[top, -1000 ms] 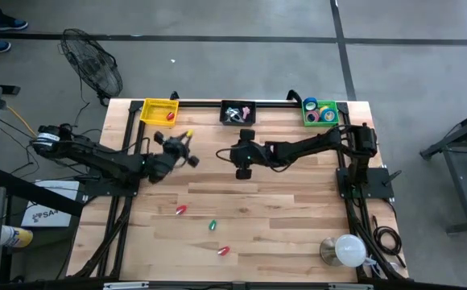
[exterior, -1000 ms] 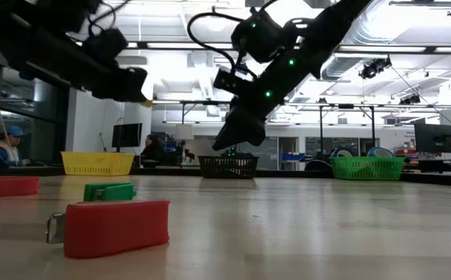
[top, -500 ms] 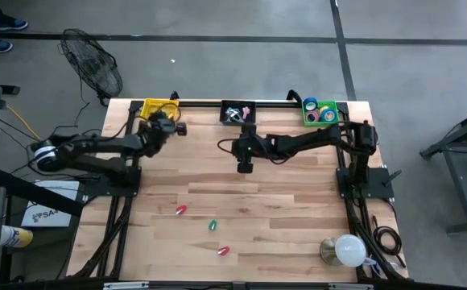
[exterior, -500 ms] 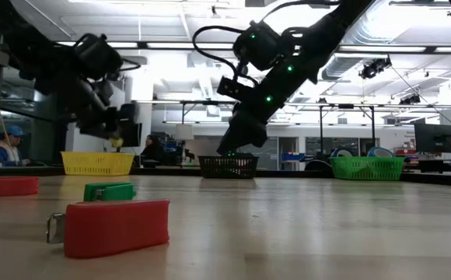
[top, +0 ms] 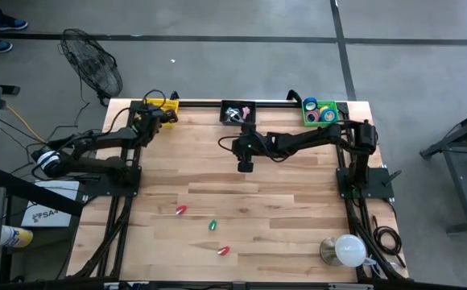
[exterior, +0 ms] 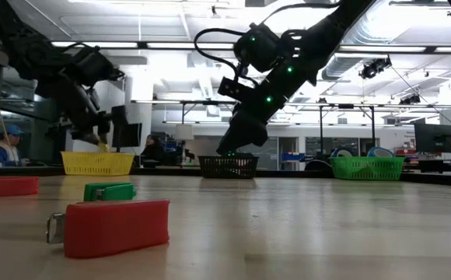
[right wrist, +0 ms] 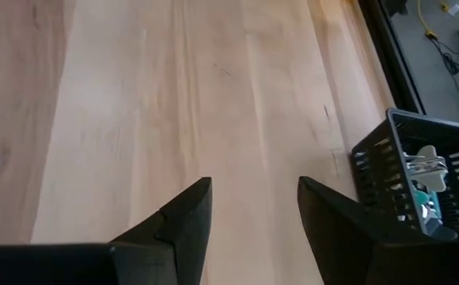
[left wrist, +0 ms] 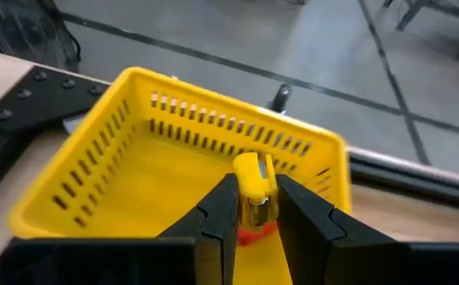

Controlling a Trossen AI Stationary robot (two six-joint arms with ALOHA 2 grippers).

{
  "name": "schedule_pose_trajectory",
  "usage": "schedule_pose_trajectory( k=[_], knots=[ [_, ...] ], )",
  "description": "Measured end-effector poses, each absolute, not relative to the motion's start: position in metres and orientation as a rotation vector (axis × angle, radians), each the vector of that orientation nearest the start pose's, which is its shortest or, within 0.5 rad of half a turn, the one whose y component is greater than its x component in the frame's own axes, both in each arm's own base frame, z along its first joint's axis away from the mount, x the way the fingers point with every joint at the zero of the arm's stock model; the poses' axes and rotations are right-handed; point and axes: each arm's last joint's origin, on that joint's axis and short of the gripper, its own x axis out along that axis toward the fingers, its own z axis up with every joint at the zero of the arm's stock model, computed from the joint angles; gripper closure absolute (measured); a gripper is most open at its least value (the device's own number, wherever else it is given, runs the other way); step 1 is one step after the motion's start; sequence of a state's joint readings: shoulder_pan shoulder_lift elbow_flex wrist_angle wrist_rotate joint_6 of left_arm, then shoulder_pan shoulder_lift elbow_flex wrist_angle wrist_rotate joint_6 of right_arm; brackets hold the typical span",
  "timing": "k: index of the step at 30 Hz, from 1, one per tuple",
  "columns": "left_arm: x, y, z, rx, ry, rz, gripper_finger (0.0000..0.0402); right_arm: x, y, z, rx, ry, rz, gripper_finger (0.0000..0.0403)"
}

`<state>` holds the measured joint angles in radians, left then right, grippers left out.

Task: Pick and place Stapler, Stapler remover, tape
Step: Put the yellow stapler into the yellow bin, then put the top red stapler into the yellow bin

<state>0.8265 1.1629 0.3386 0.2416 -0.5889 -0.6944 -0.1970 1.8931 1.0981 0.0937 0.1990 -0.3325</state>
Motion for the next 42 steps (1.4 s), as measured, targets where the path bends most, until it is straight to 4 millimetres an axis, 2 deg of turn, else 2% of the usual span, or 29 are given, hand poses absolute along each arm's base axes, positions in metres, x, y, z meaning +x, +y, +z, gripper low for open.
schedule_pose_trajectory(
  k=[9,15,28,31,42],
  knots=[
    [0.132,0.167,0.172,-0.647,0.076,1.516,0.0328,0.383,-0.082,0.159,-0.295,0.757,-0.253,0.0224],
    [0.13,0.173,0.177,-0.666,0.135,1.54,0.0328,0.383,-0.082,0.159,-0.294,0.757,-0.253,0.0224],
    [0.146,0.192,0.158,-0.691,0.325,1.568,0.0341,0.383,-0.081,0.159,-0.291,0.76,-0.253,0.0224],
    [0.148,0.193,0.155,-0.691,0.335,1.57,0.0323,0.382,-0.081,0.158,-0.289,0.765,-0.249,0.0224],
    [0.147,0.192,0.153,-0.678,0.373,1.578,0.0215,0.381,-0.081,0.157,-0.29,0.785,-0.245,0.0224]
  ],
)
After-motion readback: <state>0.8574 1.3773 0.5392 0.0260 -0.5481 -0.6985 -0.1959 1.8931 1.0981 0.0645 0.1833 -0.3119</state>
